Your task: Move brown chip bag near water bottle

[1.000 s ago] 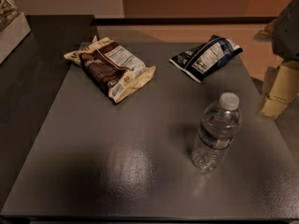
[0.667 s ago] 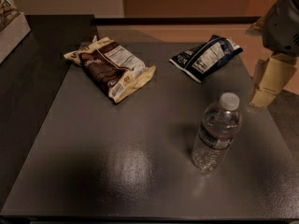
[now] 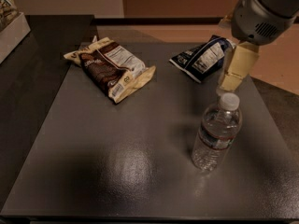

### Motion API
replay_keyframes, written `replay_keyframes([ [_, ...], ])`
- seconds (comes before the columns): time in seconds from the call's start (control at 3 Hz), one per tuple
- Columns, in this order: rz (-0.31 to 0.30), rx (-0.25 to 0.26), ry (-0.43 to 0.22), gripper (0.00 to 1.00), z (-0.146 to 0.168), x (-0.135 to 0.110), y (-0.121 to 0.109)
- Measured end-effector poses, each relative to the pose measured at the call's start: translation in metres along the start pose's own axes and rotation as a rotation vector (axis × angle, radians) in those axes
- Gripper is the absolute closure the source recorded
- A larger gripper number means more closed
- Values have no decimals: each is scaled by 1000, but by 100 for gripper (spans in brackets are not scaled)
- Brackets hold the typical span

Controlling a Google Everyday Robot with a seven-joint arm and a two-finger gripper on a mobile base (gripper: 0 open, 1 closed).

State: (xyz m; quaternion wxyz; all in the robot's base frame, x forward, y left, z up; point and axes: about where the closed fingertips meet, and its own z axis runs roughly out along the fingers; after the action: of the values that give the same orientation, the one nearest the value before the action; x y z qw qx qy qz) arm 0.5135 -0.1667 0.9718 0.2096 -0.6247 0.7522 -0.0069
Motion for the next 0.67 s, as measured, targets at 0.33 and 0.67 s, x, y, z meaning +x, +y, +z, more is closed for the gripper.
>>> replay_keyframes([
  [0.33, -2, -25, -43, 0, 16, -31, -6],
  [0.67, 24, -80, -81, 0, 40, -61, -3],
])
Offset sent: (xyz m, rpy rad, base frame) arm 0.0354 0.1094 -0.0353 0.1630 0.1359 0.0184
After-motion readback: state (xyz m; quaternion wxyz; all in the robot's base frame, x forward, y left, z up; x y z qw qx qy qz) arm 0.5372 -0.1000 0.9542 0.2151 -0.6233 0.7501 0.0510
